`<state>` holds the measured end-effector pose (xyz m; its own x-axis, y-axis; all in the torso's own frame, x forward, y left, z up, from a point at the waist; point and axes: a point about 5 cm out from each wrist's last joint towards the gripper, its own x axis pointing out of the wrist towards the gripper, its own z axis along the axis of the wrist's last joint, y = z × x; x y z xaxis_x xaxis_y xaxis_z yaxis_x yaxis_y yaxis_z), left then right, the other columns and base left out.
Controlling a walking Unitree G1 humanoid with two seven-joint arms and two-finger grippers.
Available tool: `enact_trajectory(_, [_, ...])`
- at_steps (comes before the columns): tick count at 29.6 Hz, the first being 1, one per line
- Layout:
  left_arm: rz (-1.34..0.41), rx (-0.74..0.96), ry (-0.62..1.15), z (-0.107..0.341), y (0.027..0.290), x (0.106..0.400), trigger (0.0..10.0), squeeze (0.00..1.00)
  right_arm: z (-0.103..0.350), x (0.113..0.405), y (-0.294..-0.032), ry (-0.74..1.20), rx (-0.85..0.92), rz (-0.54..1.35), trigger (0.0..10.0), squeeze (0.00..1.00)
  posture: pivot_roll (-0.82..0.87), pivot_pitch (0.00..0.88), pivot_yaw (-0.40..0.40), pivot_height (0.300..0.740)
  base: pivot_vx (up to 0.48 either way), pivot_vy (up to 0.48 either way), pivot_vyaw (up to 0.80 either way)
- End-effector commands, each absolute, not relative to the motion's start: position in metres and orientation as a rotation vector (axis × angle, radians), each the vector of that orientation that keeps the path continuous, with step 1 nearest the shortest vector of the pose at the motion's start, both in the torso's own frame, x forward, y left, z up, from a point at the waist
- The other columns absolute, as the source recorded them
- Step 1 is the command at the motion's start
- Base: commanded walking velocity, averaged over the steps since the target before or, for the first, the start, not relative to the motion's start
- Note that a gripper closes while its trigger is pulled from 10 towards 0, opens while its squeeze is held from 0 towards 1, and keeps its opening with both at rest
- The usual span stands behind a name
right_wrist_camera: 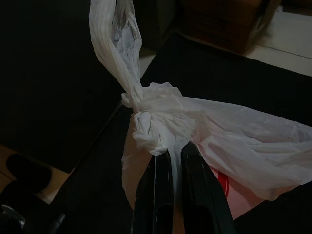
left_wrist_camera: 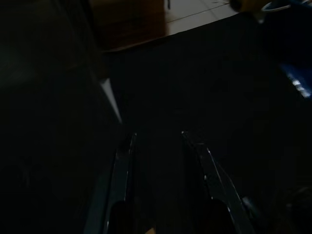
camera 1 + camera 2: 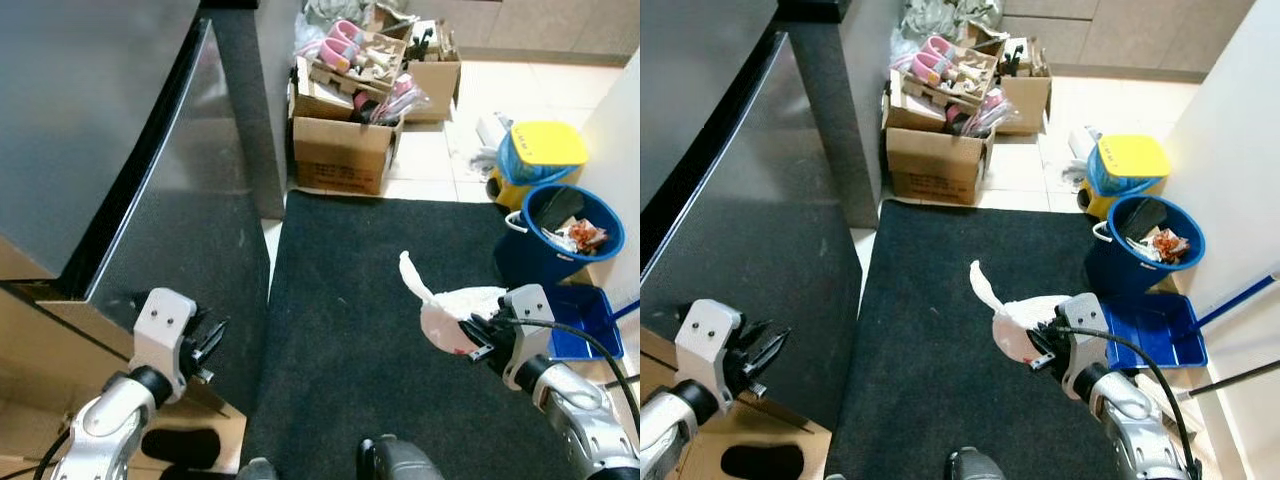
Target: Restocking fridge
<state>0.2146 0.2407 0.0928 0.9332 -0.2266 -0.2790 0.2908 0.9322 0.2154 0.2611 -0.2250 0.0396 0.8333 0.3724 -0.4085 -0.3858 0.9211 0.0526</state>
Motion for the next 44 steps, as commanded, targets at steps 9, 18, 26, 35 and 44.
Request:
enact_trajectory(9, [-0.372, 0.266, 0.511, 0.021, 0.206, 0.214, 10.0, 0.0, 0.037, 0.262, -0.223, 0.416, -0.028, 0.397, 10.0, 0.0, -0.06, 0.181, -0.019, 0.74, 0.0, 0.0, 0.0])
enact_trajectory(18, [-0.35, 0.219, 0.577, -0.009, 0.181, 0.223, 10.0, 0.0, 0.034, 0.257, -0.224, 0.413, -0.024, 0.385, 10.0, 0.0, -0.08, 0.164, -0.014, 0.74, 0.0, 0.0, 0.0])
enact_trajectory(26, [-0.096, 0.277, 0.904, -0.059, 0.258, 0.146, 10.0, 0.0, 0.024, 0.25, -0.221, 0.434, -0.015, 0.379, 10.0, 0.0, -0.06, 0.17, -0.01, 0.74, 0.0, 0.0, 0.0])
enact_trajectory(35, [0.145, 0.169, 0.743, -0.029, 0.311, 0.138, 10.0, 0.0, 0.023, 0.25, -0.222, 0.443, -0.021, 0.384, 10.0, 0.0, -0.03, 0.188, -0.024, 0.74, 0.0, 0.0, 0.0])
enact_trajectory(44, [-0.072, 0.302, 0.406, 0.078, 0.331, 0.147, 10.0, 0.0, 0.021, 0.251, -0.224, 0.468, -0.034, 0.411, 10.0, 0.0, 0.07, 0.224, -0.033, 0.74, 0.0, 0.0, 0.0])
